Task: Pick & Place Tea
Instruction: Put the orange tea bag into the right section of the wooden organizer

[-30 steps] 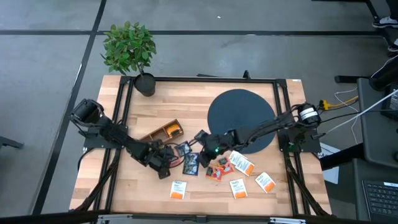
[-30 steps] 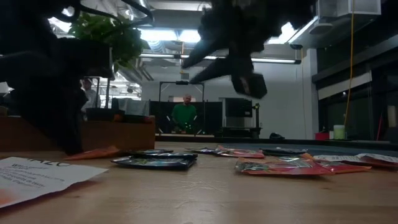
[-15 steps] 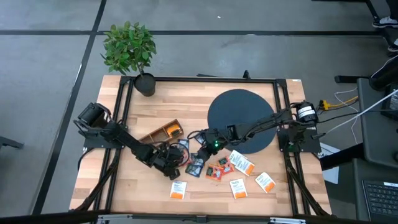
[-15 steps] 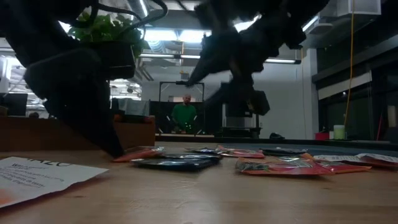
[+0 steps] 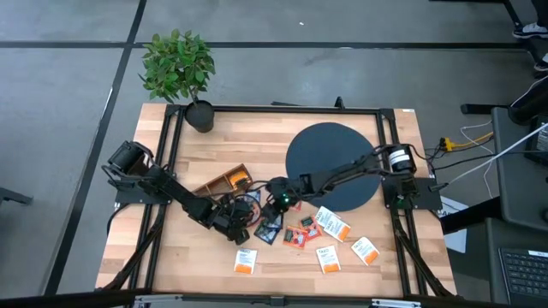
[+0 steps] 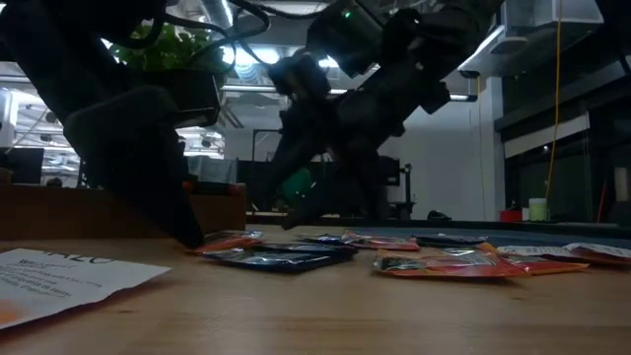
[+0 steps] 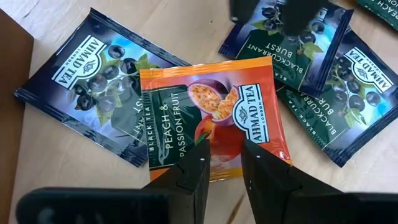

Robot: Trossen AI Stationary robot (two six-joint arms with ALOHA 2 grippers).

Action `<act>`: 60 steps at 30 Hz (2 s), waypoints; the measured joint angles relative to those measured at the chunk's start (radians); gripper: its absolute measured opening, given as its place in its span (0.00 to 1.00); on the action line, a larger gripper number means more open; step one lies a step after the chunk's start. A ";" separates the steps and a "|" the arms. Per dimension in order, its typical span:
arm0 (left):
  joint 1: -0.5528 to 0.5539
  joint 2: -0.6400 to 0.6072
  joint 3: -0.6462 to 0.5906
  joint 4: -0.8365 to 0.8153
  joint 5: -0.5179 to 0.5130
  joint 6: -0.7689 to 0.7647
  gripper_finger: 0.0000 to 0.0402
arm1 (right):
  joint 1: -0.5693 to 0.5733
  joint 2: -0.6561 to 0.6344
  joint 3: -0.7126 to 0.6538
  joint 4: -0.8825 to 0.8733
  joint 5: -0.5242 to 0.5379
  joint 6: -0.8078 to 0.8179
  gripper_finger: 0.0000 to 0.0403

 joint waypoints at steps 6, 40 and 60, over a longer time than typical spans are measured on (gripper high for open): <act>0.000 0.000 0.000 0.007 -0.008 0.000 0.22 | -0.019 0.047 0.001 0.041 -0.027 0.001 0.44; -0.010 -0.053 0.000 0.015 0.064 -0.055 0.22 | -0.037 0.138 0.134 -0.012 -0.140 -0.048 0.02; 0.004 -0.385 0.001 -0.214 0.071 -0.034 0.22 | 0.040 -0.036 0.133 -0.189 0.022 -0.345 0.01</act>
